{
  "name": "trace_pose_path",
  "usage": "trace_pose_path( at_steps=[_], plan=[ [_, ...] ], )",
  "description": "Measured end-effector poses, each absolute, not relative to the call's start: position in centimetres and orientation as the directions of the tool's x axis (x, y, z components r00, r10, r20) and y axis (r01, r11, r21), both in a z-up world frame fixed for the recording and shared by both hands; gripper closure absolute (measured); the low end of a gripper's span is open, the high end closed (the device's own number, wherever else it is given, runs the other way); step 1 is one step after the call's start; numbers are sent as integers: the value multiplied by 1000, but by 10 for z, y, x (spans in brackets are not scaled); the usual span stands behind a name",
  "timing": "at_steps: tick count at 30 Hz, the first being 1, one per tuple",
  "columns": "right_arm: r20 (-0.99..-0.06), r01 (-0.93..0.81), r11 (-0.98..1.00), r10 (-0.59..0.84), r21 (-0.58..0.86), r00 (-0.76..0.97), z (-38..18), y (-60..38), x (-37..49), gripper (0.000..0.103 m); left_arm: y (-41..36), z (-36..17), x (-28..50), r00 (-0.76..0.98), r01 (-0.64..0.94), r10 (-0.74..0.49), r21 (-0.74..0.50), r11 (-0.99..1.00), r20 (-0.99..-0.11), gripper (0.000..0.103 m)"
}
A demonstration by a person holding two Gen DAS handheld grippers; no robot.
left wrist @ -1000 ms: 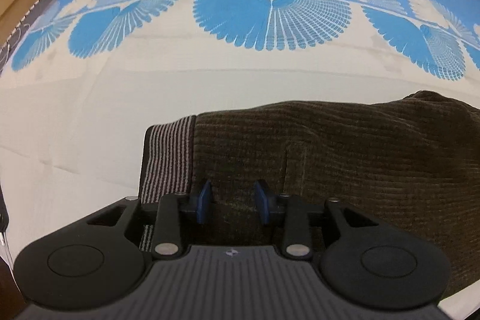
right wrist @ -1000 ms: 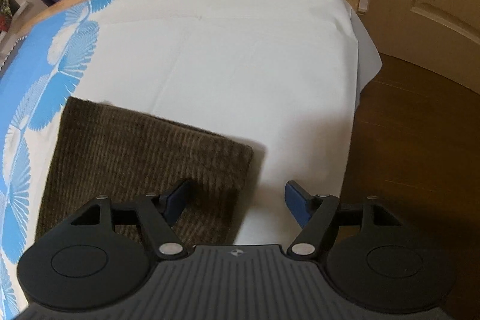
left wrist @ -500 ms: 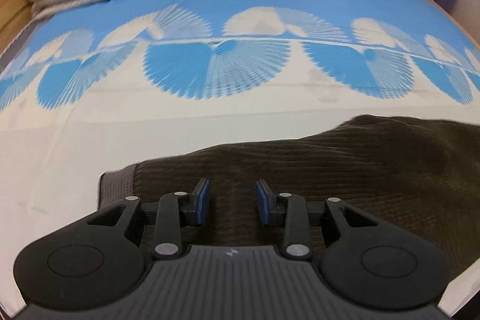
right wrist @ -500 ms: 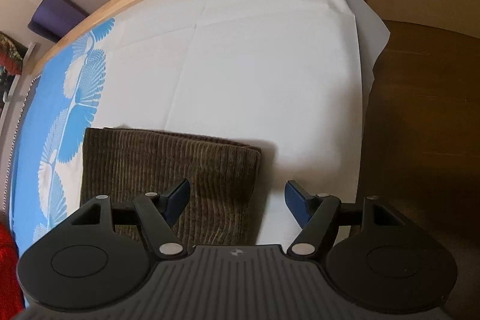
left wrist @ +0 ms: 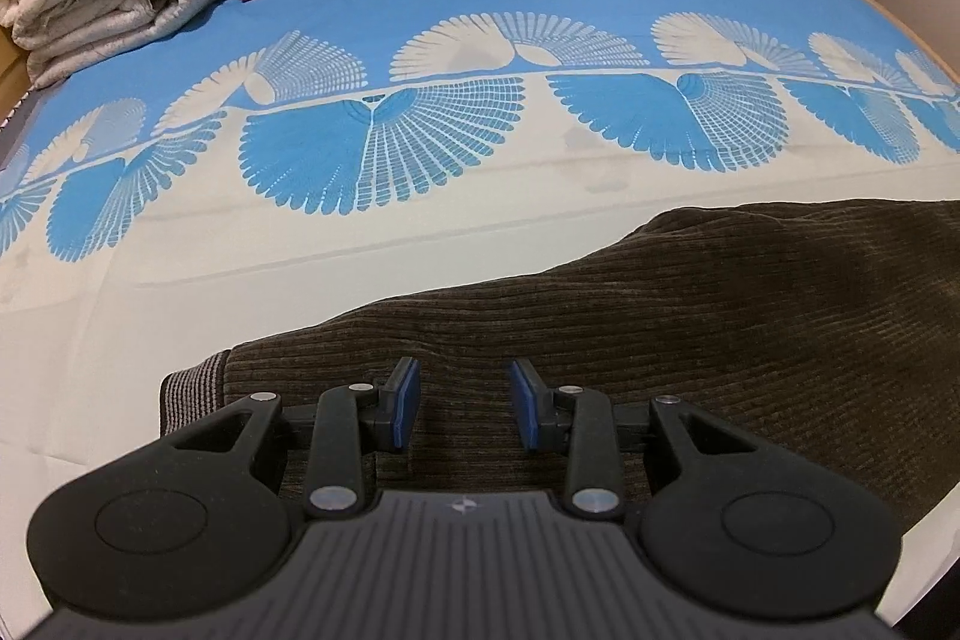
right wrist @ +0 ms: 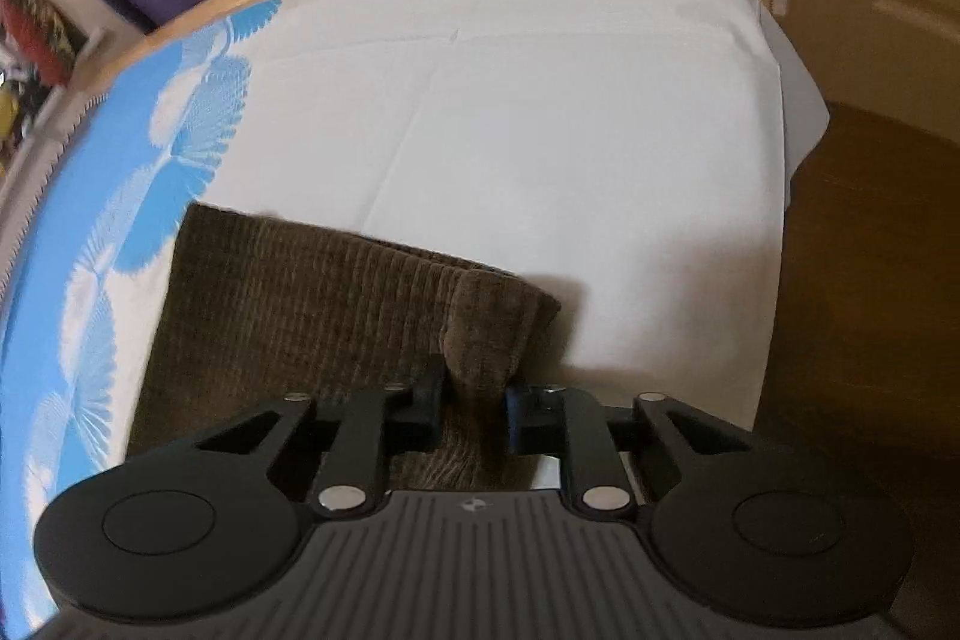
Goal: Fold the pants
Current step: 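Grasp the cuff again with the right gripper and tuck it onto the fold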
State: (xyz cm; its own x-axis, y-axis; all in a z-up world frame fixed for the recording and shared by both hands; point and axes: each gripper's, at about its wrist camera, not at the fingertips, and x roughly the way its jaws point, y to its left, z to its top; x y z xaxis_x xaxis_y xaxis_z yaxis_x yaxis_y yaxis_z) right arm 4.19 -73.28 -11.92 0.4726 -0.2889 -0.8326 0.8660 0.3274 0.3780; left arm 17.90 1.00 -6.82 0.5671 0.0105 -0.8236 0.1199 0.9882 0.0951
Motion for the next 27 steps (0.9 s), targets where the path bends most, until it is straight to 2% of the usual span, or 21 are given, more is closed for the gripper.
trace_pose_path(
  at_steps=[8,11,14,17,19,21,23,25,27],
  plan=[
    [-772,838,338,-344,429,534,-87,-717,38,89,15,-64,180,570,113,-13,63,992,-822,66],
    [-682,759,538,-400,366,612,-41,-677,60,90,17,-61,179,570,105,-25,43,994,-821,66],
    [-530,539,821,-377,189,760,13,-590,86,90,18,-59,176,574,108,-31,38,993,-818,66],
    [-401,215,976,-190,17,896,48,-470,86,90,19,-58,172,574,117,-31,44,992,-818,66],
    [-376,26,993,-68,-115,924,50,-395,78,89,21,-59,170,572,121,-26,53,991,-820,66],
    [-417,-174,955,60,-241,907,34,-317,66,87,24,-61,167,565,120,-22,56,991,-825,66],
    [-580,-385,890,185,-243,793,-3,-256,57,81,27,-62,165,559,119,-21,55,991,-829,66],
    [-742,-579,773,225,-259,632,-48,-209,44,69,32,-62,164,555,114,-19,54,992,-831,66],
    [-836,-760,583,233,-289,497,-85,-175,16,65,36,-61,163,555,105,-20,46,993,-831,66]
  ],
)
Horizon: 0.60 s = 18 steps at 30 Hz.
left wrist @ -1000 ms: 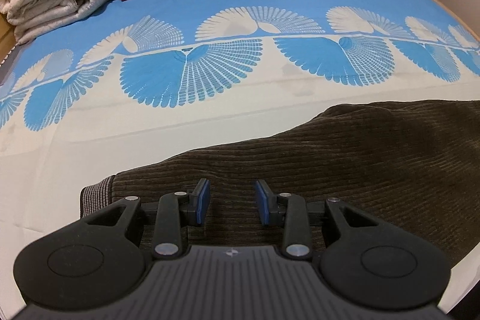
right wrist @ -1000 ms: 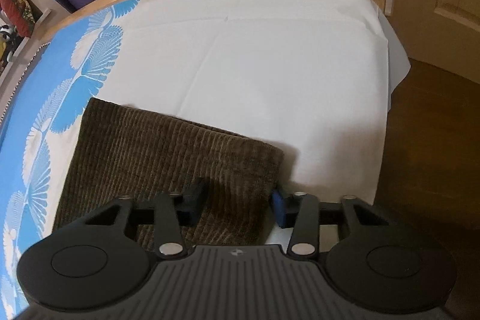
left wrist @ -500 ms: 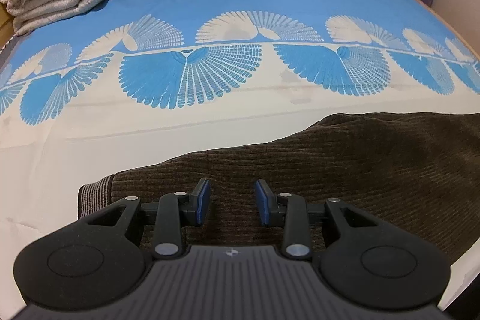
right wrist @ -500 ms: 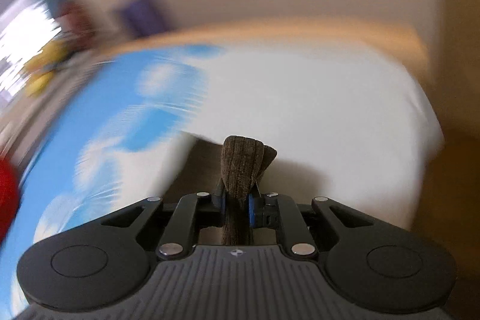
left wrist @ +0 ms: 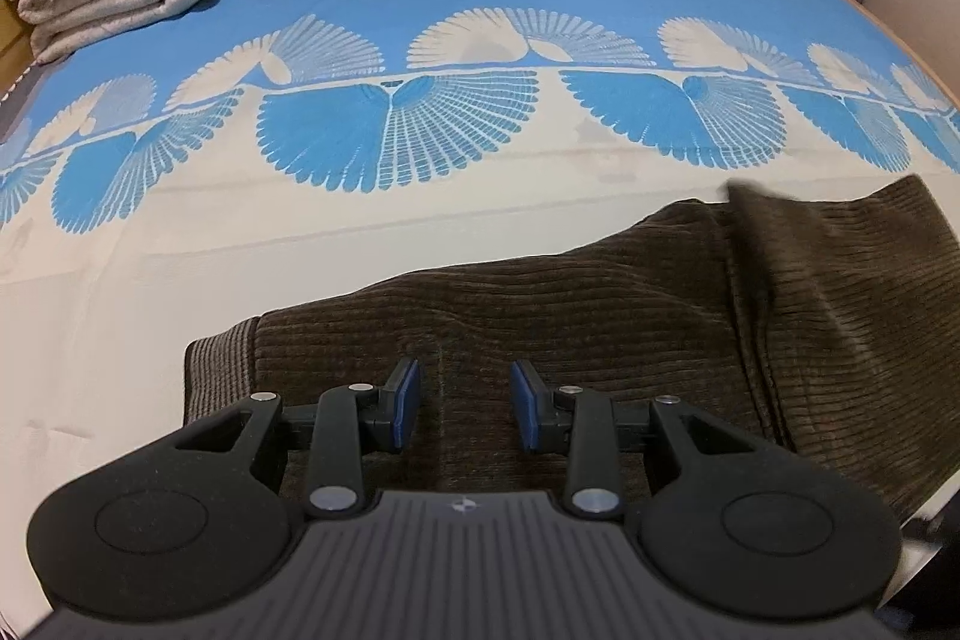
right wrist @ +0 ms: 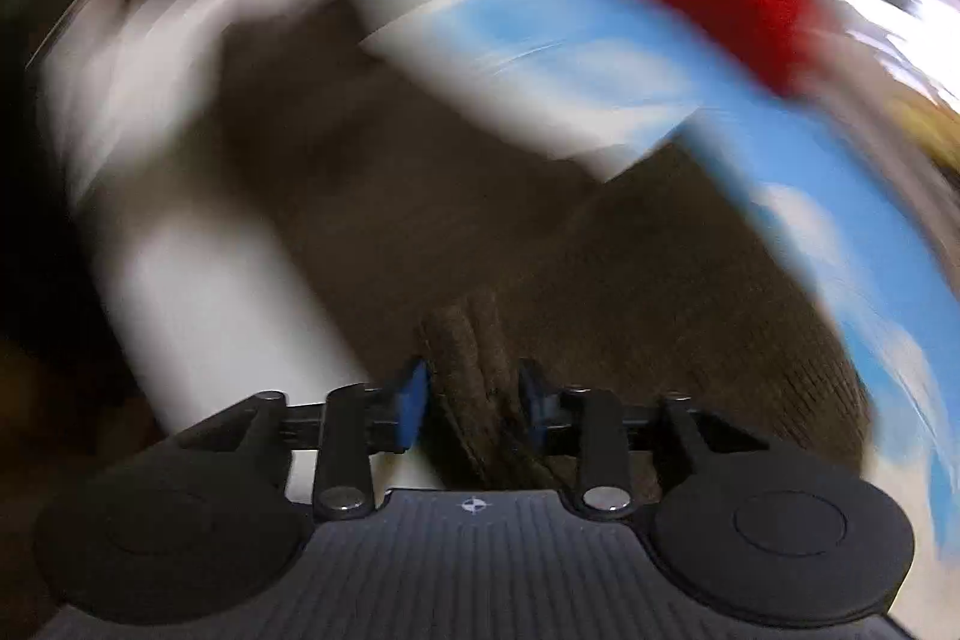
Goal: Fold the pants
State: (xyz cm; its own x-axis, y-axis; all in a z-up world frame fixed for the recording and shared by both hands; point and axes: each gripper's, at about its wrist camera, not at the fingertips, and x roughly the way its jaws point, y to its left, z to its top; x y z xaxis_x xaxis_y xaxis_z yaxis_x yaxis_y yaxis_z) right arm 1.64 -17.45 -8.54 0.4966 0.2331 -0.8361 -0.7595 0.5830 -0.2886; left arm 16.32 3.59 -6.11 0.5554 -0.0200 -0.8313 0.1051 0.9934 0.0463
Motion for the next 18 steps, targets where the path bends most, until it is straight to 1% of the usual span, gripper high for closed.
trace_pose_path(
  at_steps=[1,2,4,7,9,13,14,16,17,18],
  plan=[
    [-841,-797,512,232,-322,489,-94,-166,4,59,38,-60,163,558,102,-22,42,994,-830,66],
    [-836,-804,484,232,-345,498,-97,-162,-3,55,40,-59,162,562,100,-23,41,994,-827,65],
    [-821,-788,513,247,-340,515,-91,-164,-3,44,43,-57,163,569,95,-22,40,995,-822,64],
    [-778,-730,583,245,-358,578,-81,-172,7,33,48,-56,166,566,77,-18,31,997,-824,64],
    [-768,-696,625,232,-353,598,-79,-178,20,32,49,-56,167,563,71,-20,25,997,-826,64],
    [-838,-726,647,245,-233,488,-91,-173,36,30,46,-57,166,560,88,-16,41,995,-828,64],
    [-850,-738,636,241,-225,468,-98,-173,41,30,46,-58,166,560,91,-13,46,995,-828,64],
    [-854,-754,600,216,-266,474,-105,-168,41,31,47,-58,165,561,91,-12,48,995,-828,64],
    [-858,-759,589,205,-277,472,-107,-166,39,33,47,-59,166,561,90,-12,46,995,-828,64],
    [-863,-763,587,203,-271,463,-107,-164,41,45,48,-59,166,561,88,-11,47,995,-828,64]
  ],
)
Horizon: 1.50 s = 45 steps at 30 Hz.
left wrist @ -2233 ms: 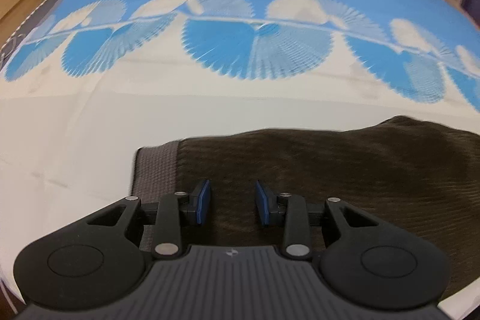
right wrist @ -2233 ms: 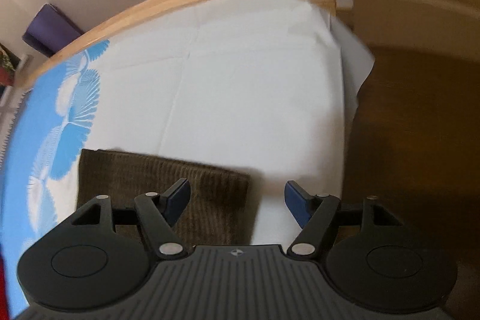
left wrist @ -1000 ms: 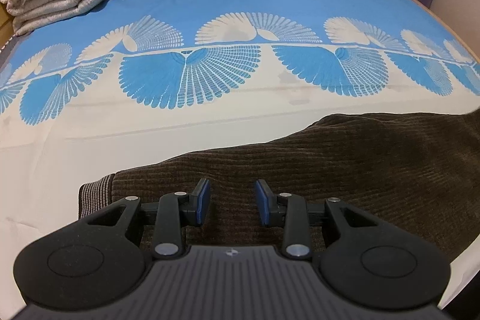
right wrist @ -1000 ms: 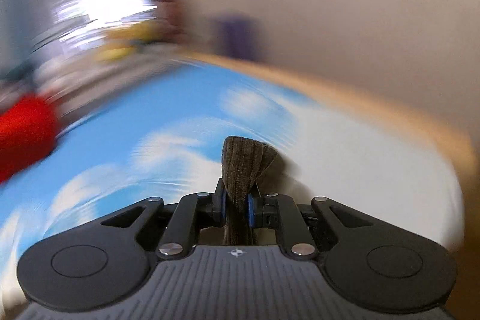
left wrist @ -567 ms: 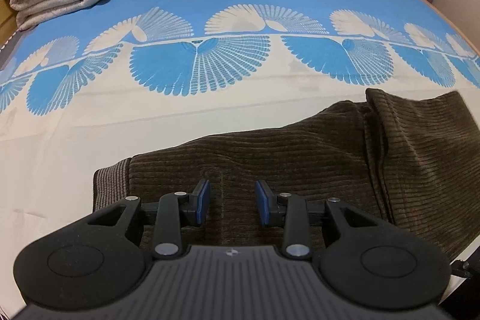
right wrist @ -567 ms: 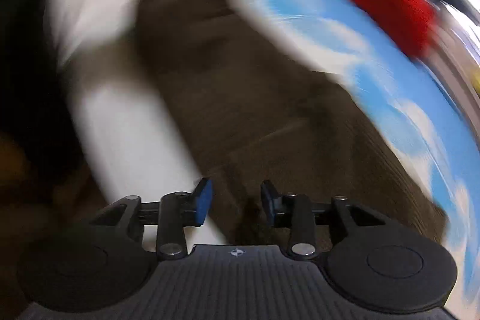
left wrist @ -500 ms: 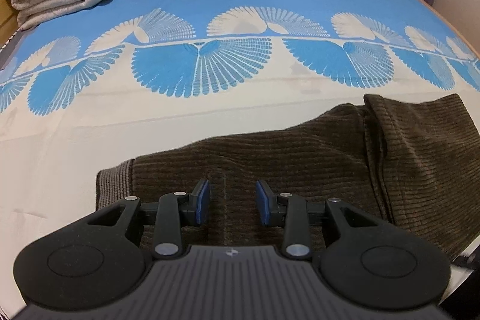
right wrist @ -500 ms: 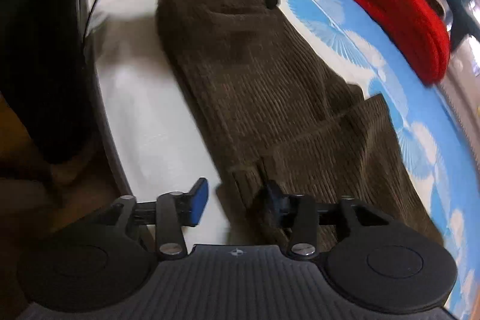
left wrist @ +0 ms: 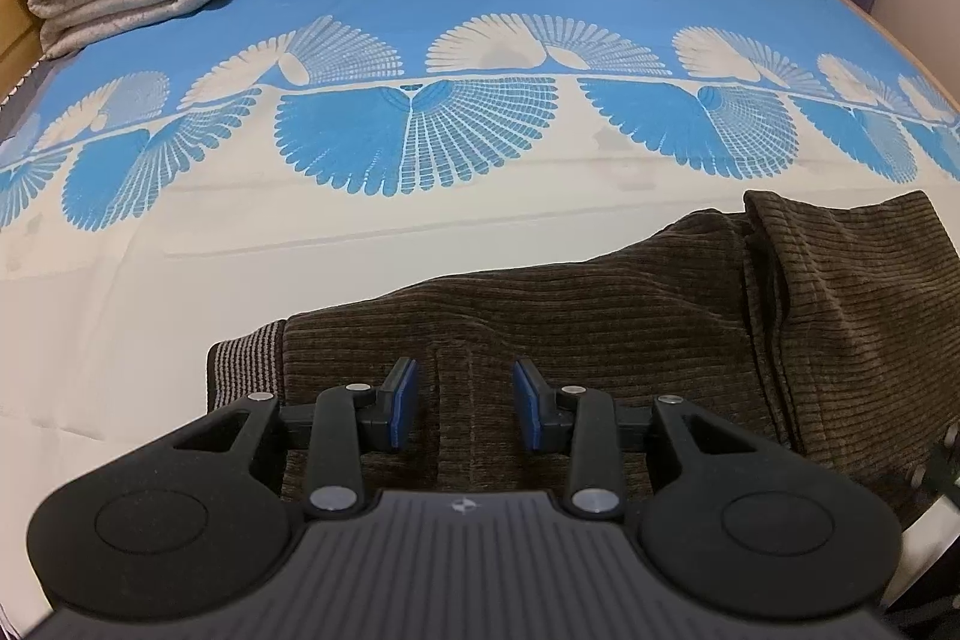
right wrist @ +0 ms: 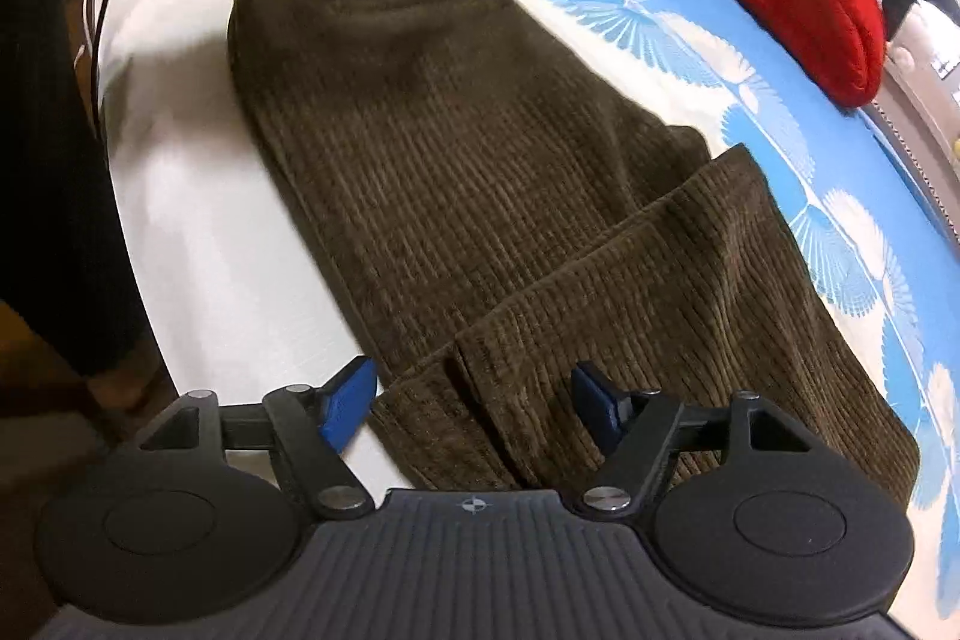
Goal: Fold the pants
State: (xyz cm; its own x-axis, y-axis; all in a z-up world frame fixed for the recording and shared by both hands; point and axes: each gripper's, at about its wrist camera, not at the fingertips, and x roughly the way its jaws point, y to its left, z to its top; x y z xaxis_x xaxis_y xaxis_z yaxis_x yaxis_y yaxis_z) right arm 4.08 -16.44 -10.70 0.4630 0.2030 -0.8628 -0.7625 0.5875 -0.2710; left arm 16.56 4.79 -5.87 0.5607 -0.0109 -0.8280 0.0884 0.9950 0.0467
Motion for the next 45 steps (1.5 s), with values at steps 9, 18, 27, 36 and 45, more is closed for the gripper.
trace_pose_path(
  at_steps=[9,18,27,36,45],
  plan=[
    [-671,-588,807,406,-55,621,-6,-214,63,98,48,-59,165,561,86,-9,47,995,-828,64],
    [-878,-771,631,313,-93,362,-71,-187,31,93,34,-62,166,551,115,-13,61,992,-834,64],
    [-782,-768,433,198,-471,591,-105,-162,0,35,26,-66,171,542,124,-8,71,990,-841,64],
    [-768,-744,519,232,-421,597,-84,-172,18,26,29,-66,173,541,119,-8,67,991,-841,64],
    [-823,-714,685,319,-142,469,-66,-195,54,78,31,-64,171,548,120,-14,62,991,-837,64]
  ],
)
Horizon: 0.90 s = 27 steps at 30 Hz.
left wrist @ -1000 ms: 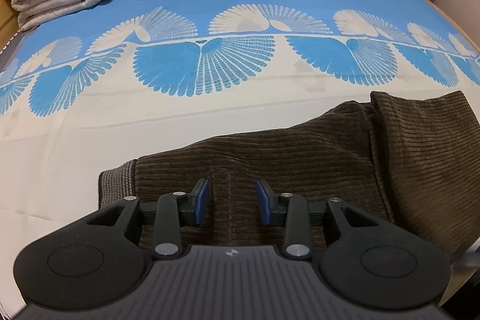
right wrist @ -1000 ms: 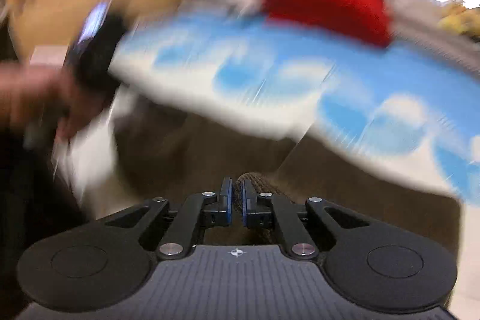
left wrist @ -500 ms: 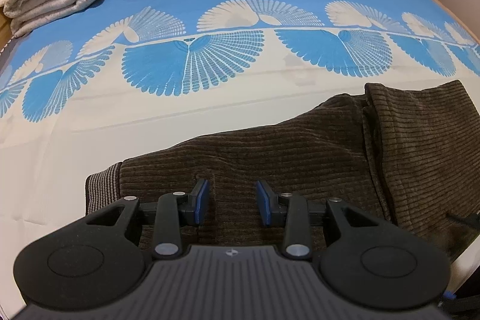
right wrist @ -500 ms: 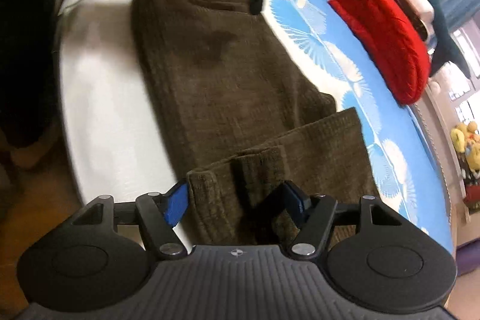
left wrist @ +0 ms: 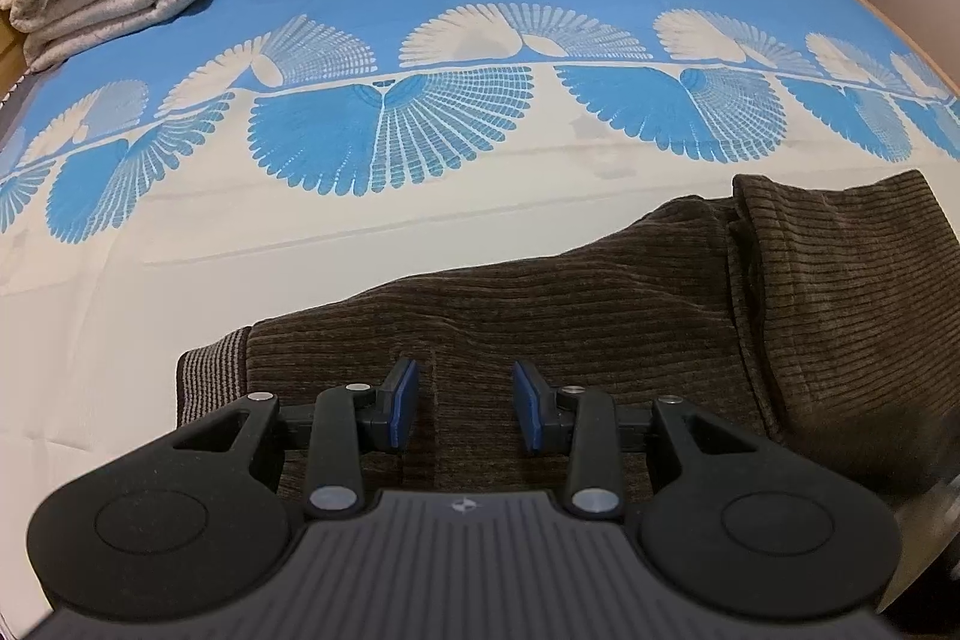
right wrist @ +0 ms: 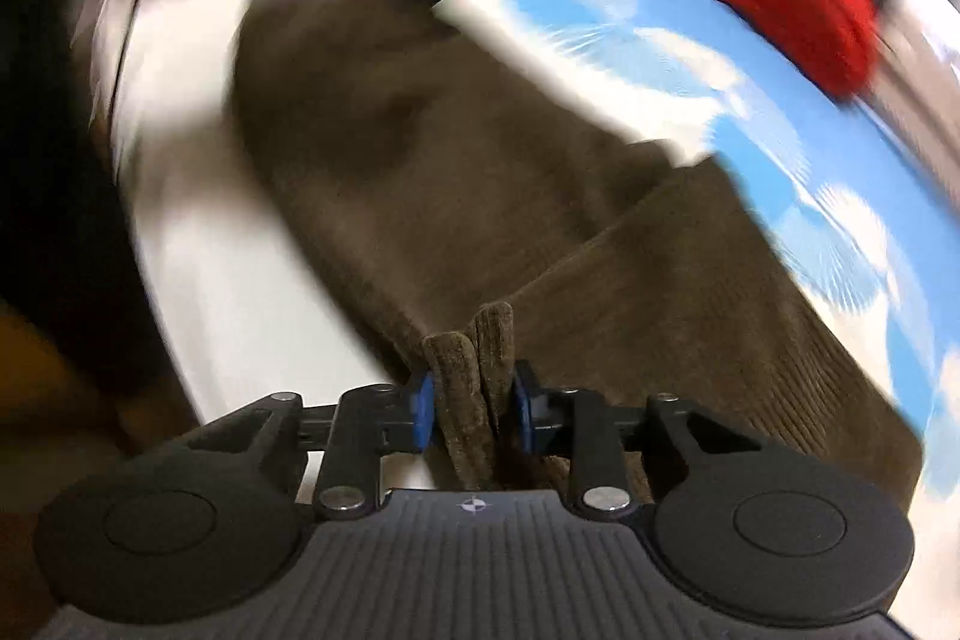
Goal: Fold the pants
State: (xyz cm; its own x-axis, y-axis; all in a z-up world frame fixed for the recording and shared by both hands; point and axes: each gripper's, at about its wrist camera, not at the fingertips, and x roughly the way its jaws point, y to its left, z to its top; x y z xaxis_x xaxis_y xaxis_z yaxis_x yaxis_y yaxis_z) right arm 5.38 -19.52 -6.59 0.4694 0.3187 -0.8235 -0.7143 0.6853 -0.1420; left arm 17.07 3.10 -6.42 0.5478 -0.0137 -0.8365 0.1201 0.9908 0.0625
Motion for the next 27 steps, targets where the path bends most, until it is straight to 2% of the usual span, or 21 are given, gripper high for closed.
trace_pose_path(
  at_steps=[2,5,7,9,11,13,15,17,18,19,21,24,27],
  plan=[
    [-735,-579,814,368,-42,569,-34,-222,72,79,34,-63,171,549,108,-15,53,993,-835,64],
    [-489,-365,919,389,149,781,20,-274,75,79,35,-62,171,550,105,-19,47,993,-835,64],
    [-425,-402,894,449,200,786,35,-283,68,79,34,-61,170,551,112,-18,53,992,-834,64],
    [-461,-491,858,499,148,733,31,-268,59,79,33,-61,170,551,113,-19,52,992,-835,64],
    [-594,-552,823,511,130,621,5,-245,60,77,33,-61,170,550,110,-23,45,993,-835,64],
    [-766,-594,802,422,66,484,-39,-218,61,73,31,-60,170,549,112,-30,38,993,-836,62],
    [-835,-635,773,343,-9,430,-66,-203,53,73,29,-60,170,547,120,-44,26,992,-836,60],
    [-823,-650,760,364,-8,436,-62,-205,45,72,22,-60,169,537,146,-83,-4,989,-840,60],
    [-795,-626,780,374,-9,477,-51,-213,43,63,16,-61,167,523,174,-117,-28,984,-844,60],
    [-765,-583,812,379,6,521,-38,-226,43,47,4,-61,161,506,230,-172,-60,971,-845,61],
    [-716,-470,881,358,47,600,-20,-257,46,26,-24,-55,146,482,371,-294,-112,922,-825,61],
    [-695,-219,974,195,56,692,-15,-314,49,25,-60,-52,125,448,522,-397,-126,844,-801,62],
    [-752,76,995,-1,65,659,-33,-368,53,25,-82,-68,120,385,546,-398,-142,826,-833,65]
  ],
)
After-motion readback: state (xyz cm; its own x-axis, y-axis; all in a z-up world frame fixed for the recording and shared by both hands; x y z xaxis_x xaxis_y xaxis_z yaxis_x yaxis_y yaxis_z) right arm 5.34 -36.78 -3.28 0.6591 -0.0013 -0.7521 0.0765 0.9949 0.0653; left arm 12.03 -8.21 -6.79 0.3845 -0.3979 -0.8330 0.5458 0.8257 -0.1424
